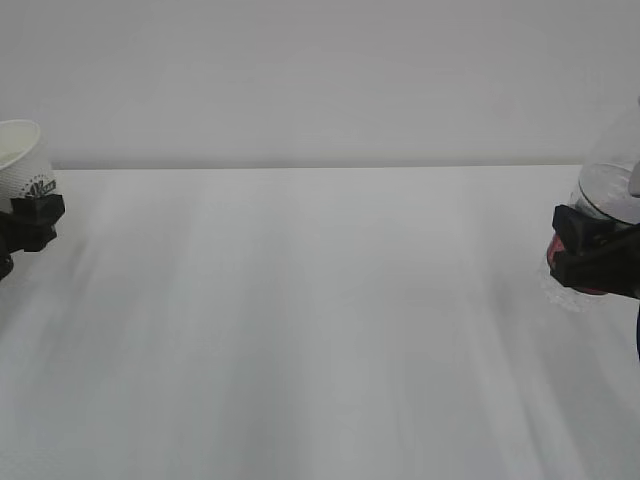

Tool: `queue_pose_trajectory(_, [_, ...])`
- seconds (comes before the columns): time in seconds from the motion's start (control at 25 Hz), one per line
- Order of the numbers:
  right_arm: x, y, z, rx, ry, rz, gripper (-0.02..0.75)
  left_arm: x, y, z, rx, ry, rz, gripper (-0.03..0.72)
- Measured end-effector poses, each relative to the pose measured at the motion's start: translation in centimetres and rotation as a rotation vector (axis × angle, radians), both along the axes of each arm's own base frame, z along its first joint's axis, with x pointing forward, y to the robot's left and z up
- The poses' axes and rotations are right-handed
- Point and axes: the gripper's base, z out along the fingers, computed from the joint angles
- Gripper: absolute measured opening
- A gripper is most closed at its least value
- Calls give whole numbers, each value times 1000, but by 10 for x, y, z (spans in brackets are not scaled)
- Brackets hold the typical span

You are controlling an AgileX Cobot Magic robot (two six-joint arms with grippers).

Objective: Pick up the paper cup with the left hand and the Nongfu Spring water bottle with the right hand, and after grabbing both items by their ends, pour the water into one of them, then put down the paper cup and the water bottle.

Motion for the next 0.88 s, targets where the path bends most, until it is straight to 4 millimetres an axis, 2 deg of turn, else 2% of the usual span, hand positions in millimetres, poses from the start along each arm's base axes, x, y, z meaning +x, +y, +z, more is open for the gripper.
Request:
queue_pose_trajectory(0.48, [0,0,0,0,0,0,464,1,-1,-16,-17,-1,-6,507])
queue_pose_trajectory(0.88, [0,0,0,2,0,-1,464,1,-1,-38,-33,22,-9,507])
